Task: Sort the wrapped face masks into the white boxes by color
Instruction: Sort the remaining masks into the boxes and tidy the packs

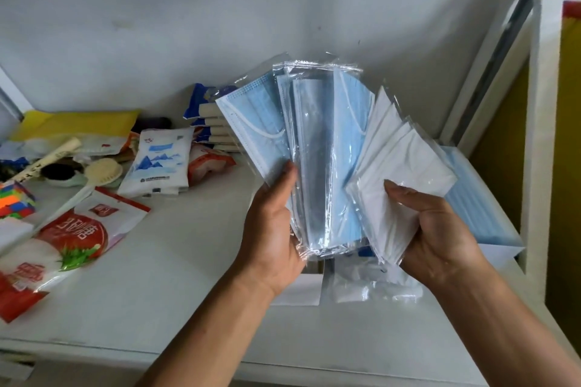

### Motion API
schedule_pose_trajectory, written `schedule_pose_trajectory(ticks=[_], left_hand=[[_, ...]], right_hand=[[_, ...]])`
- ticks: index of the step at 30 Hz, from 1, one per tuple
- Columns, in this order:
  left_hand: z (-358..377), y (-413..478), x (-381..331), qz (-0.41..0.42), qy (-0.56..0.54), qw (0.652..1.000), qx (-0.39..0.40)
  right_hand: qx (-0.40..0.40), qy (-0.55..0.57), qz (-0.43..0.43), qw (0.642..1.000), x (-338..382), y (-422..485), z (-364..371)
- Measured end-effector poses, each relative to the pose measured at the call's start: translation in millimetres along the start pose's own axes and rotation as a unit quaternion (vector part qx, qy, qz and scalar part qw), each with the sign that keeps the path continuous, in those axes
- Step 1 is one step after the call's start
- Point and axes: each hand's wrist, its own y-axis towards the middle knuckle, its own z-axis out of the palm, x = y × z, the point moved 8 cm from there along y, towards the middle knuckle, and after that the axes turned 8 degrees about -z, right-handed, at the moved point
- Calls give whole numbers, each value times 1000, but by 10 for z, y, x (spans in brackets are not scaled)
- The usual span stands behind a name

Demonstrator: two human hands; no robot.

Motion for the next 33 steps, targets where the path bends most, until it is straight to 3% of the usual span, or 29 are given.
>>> schedule_pose_trajectory(ticks=[5,8,10,13,15,18,21,24,28,30,33], left_hand=[[5,-8,4,-16,12,1000,17],[72,-27,-33,20,103,994,41],[15,-13,-76,67,202,977,-11],[-70,3,-75,79,248,962,-80],[-125,3,-89,68,204,970,-115],[-258,-10,-349,117,93,976,-158],[-350,-20,-635,133,-1,986,-103],[-346,-50,-760,103,-6,994,-36],[-59,-68,-399,0,120,992,27],[63,-79,-65,-87,204,973,59],[68,-48,144,-93,296,949,57]], right_hand=[[-23,-17,-9,1000,-27,30,-62],[-46,-43,-37,997,-9,52,-112],[-39,-62,-62,995,27,44,-89],[-24,-86,-92,992,80,11,-38],[-29,-87,-108,990,128,16,-50],[-50,-64,-124,989,232,81,-150],[-63,-58,-142,986,353,126,-220],[-26,-70,-162,984,399,122,-190],[70,-180,-148,970,237,56,-2],[161,-212,-193,944,199,-41,178],[233,-244,-225,914,150,-195,358]])
